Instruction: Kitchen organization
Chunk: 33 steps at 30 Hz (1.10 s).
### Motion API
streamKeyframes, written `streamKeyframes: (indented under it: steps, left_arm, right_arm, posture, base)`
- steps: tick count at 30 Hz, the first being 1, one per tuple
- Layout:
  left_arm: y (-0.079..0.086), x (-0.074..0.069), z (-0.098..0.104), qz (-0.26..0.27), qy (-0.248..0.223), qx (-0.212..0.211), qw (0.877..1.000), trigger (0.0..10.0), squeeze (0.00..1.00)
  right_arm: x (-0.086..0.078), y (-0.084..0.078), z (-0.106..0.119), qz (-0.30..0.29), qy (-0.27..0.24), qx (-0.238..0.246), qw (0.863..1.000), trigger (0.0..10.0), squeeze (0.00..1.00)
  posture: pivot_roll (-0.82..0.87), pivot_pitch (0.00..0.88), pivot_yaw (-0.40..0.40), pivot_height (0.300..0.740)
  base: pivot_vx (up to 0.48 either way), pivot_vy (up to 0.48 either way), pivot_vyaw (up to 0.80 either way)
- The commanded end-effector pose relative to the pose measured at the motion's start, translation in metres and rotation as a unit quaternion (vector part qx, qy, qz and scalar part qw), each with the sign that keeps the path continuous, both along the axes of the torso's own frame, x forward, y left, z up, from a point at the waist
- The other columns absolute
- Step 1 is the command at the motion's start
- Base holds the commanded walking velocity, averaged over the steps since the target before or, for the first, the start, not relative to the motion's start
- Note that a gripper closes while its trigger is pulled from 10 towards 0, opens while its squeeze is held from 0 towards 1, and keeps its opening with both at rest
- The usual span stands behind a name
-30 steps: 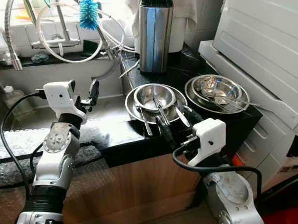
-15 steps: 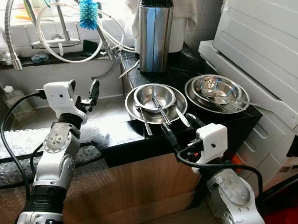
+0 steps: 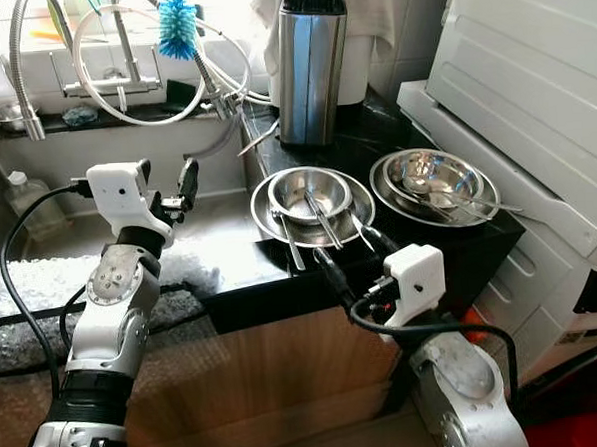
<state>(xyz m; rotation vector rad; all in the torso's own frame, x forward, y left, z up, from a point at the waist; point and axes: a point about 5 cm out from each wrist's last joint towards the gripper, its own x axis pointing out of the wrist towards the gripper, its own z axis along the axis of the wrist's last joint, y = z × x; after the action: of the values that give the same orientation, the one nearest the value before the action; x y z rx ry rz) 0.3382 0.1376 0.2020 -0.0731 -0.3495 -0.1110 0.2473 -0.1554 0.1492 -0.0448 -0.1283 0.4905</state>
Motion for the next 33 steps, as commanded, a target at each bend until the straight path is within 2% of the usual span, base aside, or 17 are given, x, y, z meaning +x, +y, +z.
streamKeyframes:
  steps: [1,7,8,9,10,12,13,14,15,16,17,33]
  left_arm:
    - [0.001,0.0,0.003,0.003,-0.005,0.001,1.0,10.0,0.0]
    - [0.0,0.0,0.003,0.002,-0.004,0.002,1.0,10.0,0.0]
    - [0.0,0.0,0.003,0.002,-0.004,0.002,1.0,10.0,0.0]
    - [0.0,0.0,0.003,0.002,-0.004,0.002,1.0,10.0,0.0]
    - [0.0,0.0,0.002,0.002,-0.004,0.002,1.0,10.0,0.0]
    - [0.0,0.0,0.002,0.003,-0.004,0.002,1.0,10.0,0.0]
    - [0.0,0.0,0.002,0.002,-0.004,0.002,1.0,10.0,0.0]
    - [-0.001,0.0,0.002,0.002,-0.003,0.002,1.0,10.0,0.0]
    - [-0.001,0.0,0.002,0.001,-0.003,0.002,1.0,10.0,0.0]
    - [-0.001,0.0,0.002,0.001,-0.003,0.002,1.0,10.0,0.0]
    - [-0.001,0.0,0.002,0.0,-0.002,0.002,1.0,10.0,0.0]
    - [-0.002,0.0,0.0,-0.002,0.004,0.003,1.0,10.0,0.0]
  right_arm:
    - [0.003,-0.002,0.003,-0.002,-0.009,-0.004,1.0,10.0,0.0]
    - [0.011,-0.003,0.005,-0.003,-0.02,-0.01,1.0,10.0,0.0]
    - [0.011,-0.003,0.005,-0.002,-0.021,-0.011,1.0,6.9,0.0]
    - [0.012,-0.003,0.005,-0.001,-0.022,-0.012,1.0,4.8,0.0]
    - [0.013,-0.003,0.005,-0.001,-0.023,-0.013,1.0,0.8,0.0]
    - [0.013,-0.003,0.005,-0.001,-0.024,-0.013,1.0,0.4,0.0]
    - [0.014,-0.003,0.005,-0.001,-0.025,-0.014,1.0,2.0,0.0]
    - [0.014,-0.003,0.005,-0.002,-0.025,-0.014,1.0,2.0,0.0]
    - [0.015,-0.003,0.005,-0.002,-0.026,-0.015,1.0,0.8,0.0]
    - [0.015,-0.003,0.005,-0.002,-0.026,-0.015,1.0,0.8,0.0]
    - [0.015,-0.003,0.005,-0.002,-0.026,-0.015,1.0,0.0,0.0]
    - [0.015,-0.001,0.001,0.007,-0.021,-0.021,1.0,0.0,0.0]
  posture:
    - [-0.12,0.011,-0.063,0.74]
    - [-0.12,0.01,-0.065,0.74]
    - [-0.11,0.011,-0.065,0.74]
    - [-0.11,0.011,-0.065,0.74]
    - [-0.11,0.01,-0.067,0.74]
    - [-0.11,0.01,-0.067,0.74]
    - [-0.11,0.011,-0.066,0.74]
    - [-0.11,0.011,-0.066,0.74]
    - [-0.11,0.011,-0.066,0.74]
    - [-0.11,0.011,-0.066,0.74]
    - [-0.12,0.01,-0.066,0.74]
    - [-0.11,0.01,-0.067,0.74]
  base:
    - [0.0,0.0,0.0]
    - [0.0,0.0,0.0]
    - [0.0,0.0,0.0]
    - [0.0,0.0,0.0]
    - [0.0,0.0,0.0]
    - [0.0,0.0,0.0]
    - [0.0,0.0,0.0]
    - [0.0,0.0,0.0]
    - [0.0,0.0,0.0]
    - [0.0,0.0,0.0]
    - [0.0,0.0,0.0]
    - [0.0,0.0,0.0]
